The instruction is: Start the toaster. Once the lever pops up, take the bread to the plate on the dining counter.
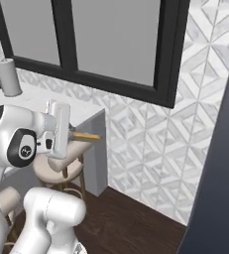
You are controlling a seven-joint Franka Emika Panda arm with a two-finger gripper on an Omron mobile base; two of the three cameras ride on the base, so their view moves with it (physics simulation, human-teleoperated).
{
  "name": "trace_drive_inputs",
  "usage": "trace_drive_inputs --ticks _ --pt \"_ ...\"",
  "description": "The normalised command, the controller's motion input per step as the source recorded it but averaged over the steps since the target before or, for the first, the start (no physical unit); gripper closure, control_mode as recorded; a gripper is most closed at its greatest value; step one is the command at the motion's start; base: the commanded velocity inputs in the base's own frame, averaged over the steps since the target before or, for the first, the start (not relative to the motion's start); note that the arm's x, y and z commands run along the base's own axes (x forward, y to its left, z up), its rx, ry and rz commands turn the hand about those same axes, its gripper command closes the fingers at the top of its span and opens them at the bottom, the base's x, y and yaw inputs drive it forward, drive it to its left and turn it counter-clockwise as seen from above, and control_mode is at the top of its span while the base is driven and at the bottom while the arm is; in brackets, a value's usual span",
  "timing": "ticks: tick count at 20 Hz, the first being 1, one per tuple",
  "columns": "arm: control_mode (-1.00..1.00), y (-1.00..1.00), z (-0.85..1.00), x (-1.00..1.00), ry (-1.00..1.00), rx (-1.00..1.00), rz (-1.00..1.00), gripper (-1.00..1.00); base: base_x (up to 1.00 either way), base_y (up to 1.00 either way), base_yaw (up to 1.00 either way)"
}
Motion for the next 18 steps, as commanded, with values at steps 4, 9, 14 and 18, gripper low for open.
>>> trace_drive_inputs --ticks 4,9,14,18 --pt "1.0 0.0 0.0 0.0 0.0 0.0 0.0 1.0 0.33 0.13 0.28" --pt "1.0 0.0 0.0 0.0 0.0 0.0 0.0 1.0 0.26 0.21 0.32" --pt "1.0 0.0 0.0 0.0 0.0 0.0 0.0 1.0 0.5 0.16 0.29" --pt "1.0 0.0 0.0 0.0 0.0 0.0 0.0 1.0 0.53 0.05 0.27"
